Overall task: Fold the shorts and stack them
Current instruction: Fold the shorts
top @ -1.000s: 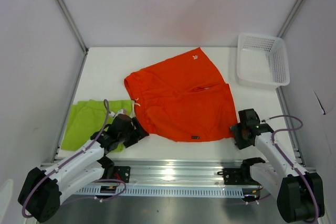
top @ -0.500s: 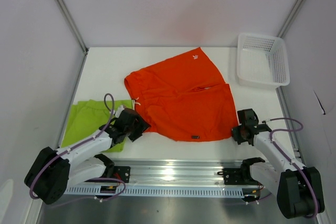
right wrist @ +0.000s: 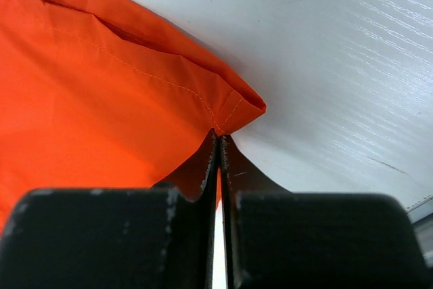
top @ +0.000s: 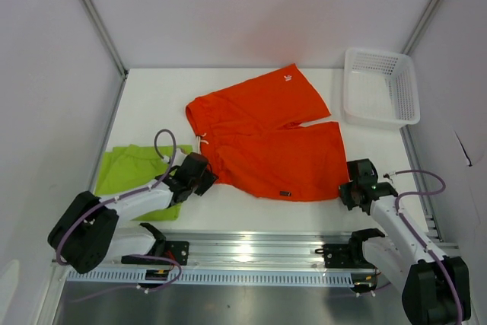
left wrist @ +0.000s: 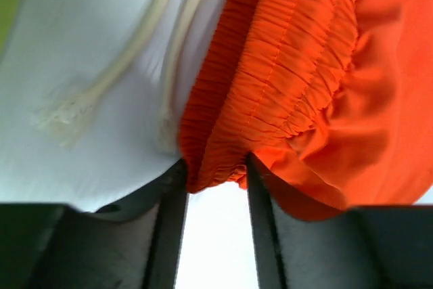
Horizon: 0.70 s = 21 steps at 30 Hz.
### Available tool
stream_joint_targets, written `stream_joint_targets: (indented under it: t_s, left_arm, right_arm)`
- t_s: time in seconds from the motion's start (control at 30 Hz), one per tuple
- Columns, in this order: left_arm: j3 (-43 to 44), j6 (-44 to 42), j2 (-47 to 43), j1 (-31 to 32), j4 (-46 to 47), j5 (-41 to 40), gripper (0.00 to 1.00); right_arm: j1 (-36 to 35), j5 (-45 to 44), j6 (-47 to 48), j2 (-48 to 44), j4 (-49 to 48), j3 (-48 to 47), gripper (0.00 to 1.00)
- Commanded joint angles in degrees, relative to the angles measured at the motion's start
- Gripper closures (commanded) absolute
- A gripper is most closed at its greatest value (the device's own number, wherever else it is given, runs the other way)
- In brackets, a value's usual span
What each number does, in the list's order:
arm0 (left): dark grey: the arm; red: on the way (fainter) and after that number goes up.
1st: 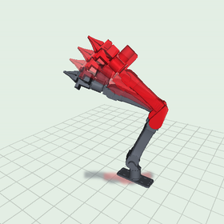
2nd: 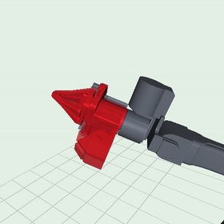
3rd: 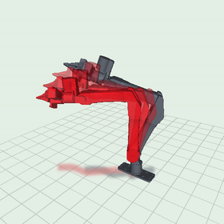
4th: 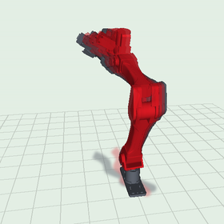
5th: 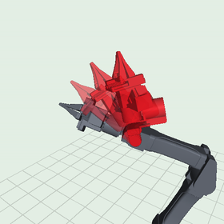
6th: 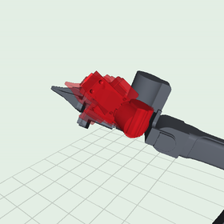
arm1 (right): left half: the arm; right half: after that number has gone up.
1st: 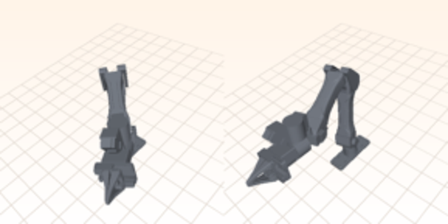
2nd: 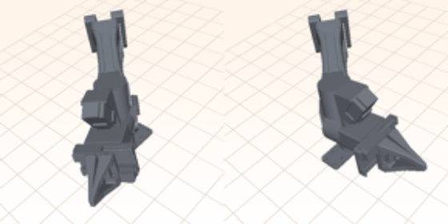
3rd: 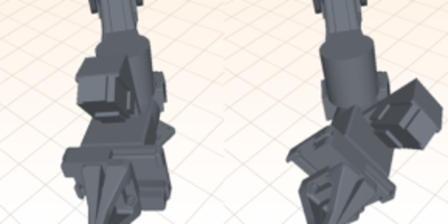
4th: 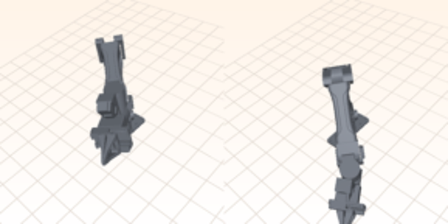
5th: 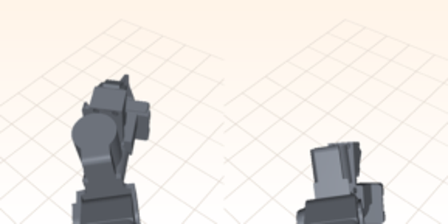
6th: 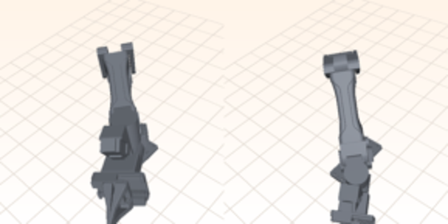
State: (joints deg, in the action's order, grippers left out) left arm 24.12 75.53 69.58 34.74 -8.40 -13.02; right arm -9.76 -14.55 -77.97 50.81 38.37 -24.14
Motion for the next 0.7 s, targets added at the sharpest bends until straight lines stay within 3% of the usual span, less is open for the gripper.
stream_joint_targets:
  t_s: [0.0,0.13,0.33,0.47,0.67]
  left_arm:
    - [-2.4,-2.8,6.9,0.3,-3.8,-5.0,0.59]
    - [-5.0,-5.8,11.7,0.3,4.4,-3.5,0.86]
    - [-4.3,-10.1,13.0,0.3,4.5,-3.1,1.0]
    - [-2.9,-14.0,8.3,0.3,-2.4,-2.6,1.0]
    - [1.9,-19.5,-8.3,0.3,-16.1,4.0,1.0]
  right_arm:
    - [-0.1,-1.7,1.2,-1.3,1.3,-2.2,1.0]
    - [0.2,-2.6,3.3,-2.4,2.9,-4.0,1.0]
    - [0.4,-7.5,6.4,-4.0,9.7,-10.4,1.0]
    - [0.4,-9.4,8.7,-5.1,12.0,-13.5,1.0]
    - [0.6,-10.8,16.3,-3.2,13.7,-19.7,1.0]
